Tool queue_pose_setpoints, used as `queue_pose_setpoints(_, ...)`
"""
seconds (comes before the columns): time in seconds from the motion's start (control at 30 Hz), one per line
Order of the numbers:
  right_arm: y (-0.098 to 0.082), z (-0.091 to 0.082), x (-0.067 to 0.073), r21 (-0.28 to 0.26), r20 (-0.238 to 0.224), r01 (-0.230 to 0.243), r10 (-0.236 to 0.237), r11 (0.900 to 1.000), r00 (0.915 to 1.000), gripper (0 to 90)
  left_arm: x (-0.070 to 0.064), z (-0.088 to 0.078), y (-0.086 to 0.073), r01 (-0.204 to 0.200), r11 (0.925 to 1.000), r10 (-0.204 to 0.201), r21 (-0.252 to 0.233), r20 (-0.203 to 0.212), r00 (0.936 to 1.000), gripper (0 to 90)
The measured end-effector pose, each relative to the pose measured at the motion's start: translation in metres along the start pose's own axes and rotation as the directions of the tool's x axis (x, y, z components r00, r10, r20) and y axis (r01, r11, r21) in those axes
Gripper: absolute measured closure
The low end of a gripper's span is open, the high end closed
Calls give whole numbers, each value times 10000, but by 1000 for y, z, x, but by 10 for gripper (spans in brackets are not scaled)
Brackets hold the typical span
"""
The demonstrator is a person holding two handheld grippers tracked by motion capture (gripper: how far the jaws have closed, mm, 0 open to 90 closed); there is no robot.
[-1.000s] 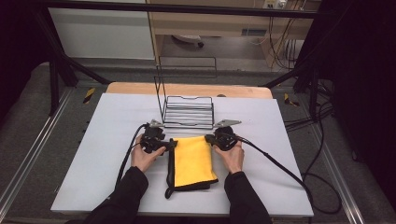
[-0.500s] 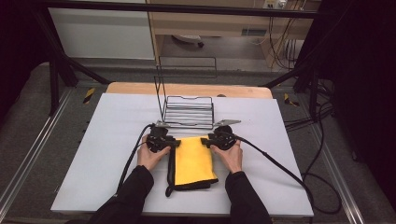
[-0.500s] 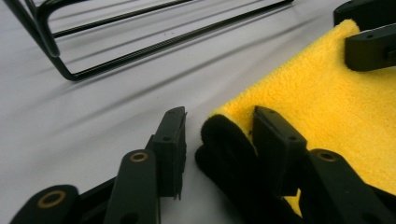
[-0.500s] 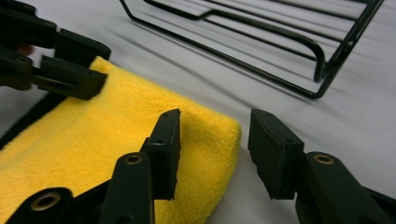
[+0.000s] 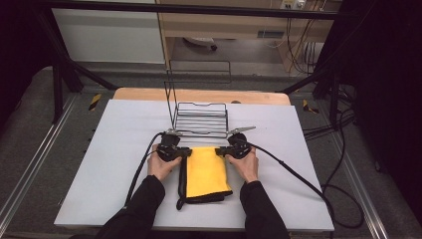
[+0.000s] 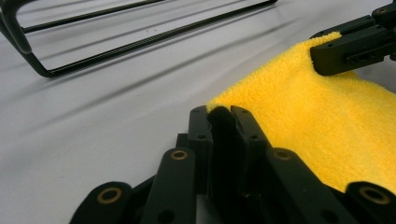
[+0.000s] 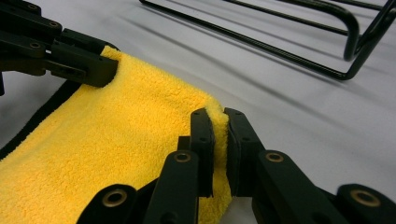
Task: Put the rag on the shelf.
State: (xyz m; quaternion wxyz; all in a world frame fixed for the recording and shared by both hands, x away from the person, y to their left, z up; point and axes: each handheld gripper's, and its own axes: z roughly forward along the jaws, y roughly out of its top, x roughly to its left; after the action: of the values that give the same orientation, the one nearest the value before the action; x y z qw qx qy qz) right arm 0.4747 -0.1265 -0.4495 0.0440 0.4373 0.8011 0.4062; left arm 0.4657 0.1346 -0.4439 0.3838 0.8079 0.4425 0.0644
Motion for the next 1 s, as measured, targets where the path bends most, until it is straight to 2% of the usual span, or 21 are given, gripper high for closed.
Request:
queue_pose_setpoints(0.13,1,-8,5,-286,162,220,-215,9993,9996,837,0,-10,2,44,9988,-35,-495,175,9998,803)
queue_pose_setpoints(0.2,2,-15,8,-498,199,355,-346,9981,9992,837,-3,-18,4,-73,9968,92,-798,242,9997,803)
queue_pose_setpoints(0.27,3,-24,13,-868,212,474,-457,9951,9987,836,-7,-26,5,-134,9936,170,-1122,312,9994,803)
queue_pose_setpoints(0.3,4,-28,15,-1027,220,526,-506,9933,9985,835,-7,-26,5,-134,9936,170,-1122,312,9994,803)
queue_pose_setpoints(0.33,5,-33,17,-1210,222,577,-554,9910,9982,835,-10,-34,6,-267,9905,316,-1352,345,9989,803)
queue_pose_setpoints(0.47,6,-48,25,-1743,223,750,-723,9818,9971,834,-16,-46,7,-379,9816,471,-1869,449,9979,803)
queue_pose_setpoints(0.67,8,-64,34,-2435,281,1002,-962,9647,9950,835,-26,-62,7,-921,9617,1003,-2582,189,9948,802)
queue_pose_setpoints(0.83,12,-76,46,-2908,460,1433,-1358,9460,9897,835,-30,-74,7,-886,9499,1007,-2996,252,9946,802)
queue_pose_setpoints(1.0,16,-87,57,-3316,679,1821,-1691,9257,9833,836,-36,-88,8,-1020,9315,1173,-3491,228,9928,802)
